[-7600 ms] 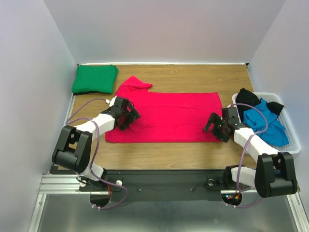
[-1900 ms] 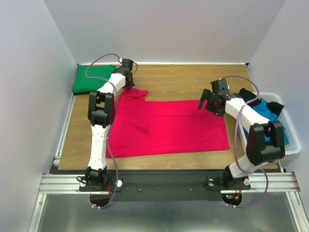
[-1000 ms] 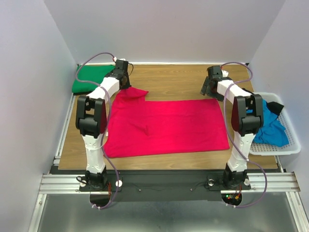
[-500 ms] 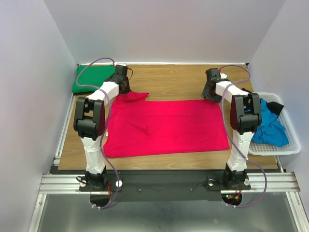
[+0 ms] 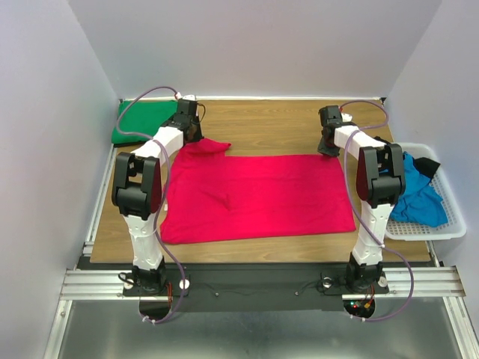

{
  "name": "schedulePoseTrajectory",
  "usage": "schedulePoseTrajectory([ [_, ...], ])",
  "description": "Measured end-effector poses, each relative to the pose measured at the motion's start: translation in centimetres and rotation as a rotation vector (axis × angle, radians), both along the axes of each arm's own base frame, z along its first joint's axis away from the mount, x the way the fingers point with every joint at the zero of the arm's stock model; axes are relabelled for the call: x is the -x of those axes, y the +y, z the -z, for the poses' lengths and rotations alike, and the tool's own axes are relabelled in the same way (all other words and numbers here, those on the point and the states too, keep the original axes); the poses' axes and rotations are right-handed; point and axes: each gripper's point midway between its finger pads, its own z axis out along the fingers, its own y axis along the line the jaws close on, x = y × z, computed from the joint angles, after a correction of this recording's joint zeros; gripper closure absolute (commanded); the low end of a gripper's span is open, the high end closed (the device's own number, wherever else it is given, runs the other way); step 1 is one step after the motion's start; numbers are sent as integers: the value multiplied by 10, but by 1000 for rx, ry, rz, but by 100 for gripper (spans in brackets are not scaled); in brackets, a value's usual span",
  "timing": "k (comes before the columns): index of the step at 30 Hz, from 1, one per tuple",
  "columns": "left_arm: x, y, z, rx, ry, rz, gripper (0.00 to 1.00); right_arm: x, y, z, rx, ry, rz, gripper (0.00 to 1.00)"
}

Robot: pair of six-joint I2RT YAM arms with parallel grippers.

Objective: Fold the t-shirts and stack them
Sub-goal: Fold the tshirt

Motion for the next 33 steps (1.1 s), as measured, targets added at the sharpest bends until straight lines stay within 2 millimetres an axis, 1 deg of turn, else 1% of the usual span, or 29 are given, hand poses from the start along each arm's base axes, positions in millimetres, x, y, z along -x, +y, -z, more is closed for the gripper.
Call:
schedulePoseTrajectory([
  [1,0,-1,0,1,0,2,100,0,0,0,2,-1,1,74],
  [3,0,-1,1,3,-1,3,100,0,-1,0,5,0,4,77],
  [4,1,-1,2,3,0,4,100,0,-1,0,5,1,5,84],
  [5,3,-1,2,3,2,5,100,1,-2,0,7,1,7,88],
  [6,5,0,3,3,5,5,100,1,-2,0,7,1,10,90],
  [7,7,0,4,3,9,5,100,1,-2,0,7,3,9,100],
  [12,19,2,1,6,10,4,100,2,-2,1,4,3,11,100],
  [14,29,3,-4,12,0,1,100,4,-1,2,0,3,9,100],
  [16,37,3,-9,19,-13,1,100,11,-1,1,-7,7,5,100],
  [17,45,4,-12,26,-20,-1,100,18,0,1,-14,20,1,100],
  [18,49,4,-13,28,-20,-1,100,21,1,1,-17,24,1,100],
  [24,89,2,-32,77,-73,-10,100,54,4,-6,-53,37,2,100],
  [26,106,1,-34,98,-87,-18,100,64,5,-13,-66,27,-3,100],
  [30,151,4,-32,138,-96,-41,100,80,7,-30,-93,-6,-10,100],
  [33,173,11,-34,174,-120,-84,100,90,8,-39,-104,-26,-15,100],
])
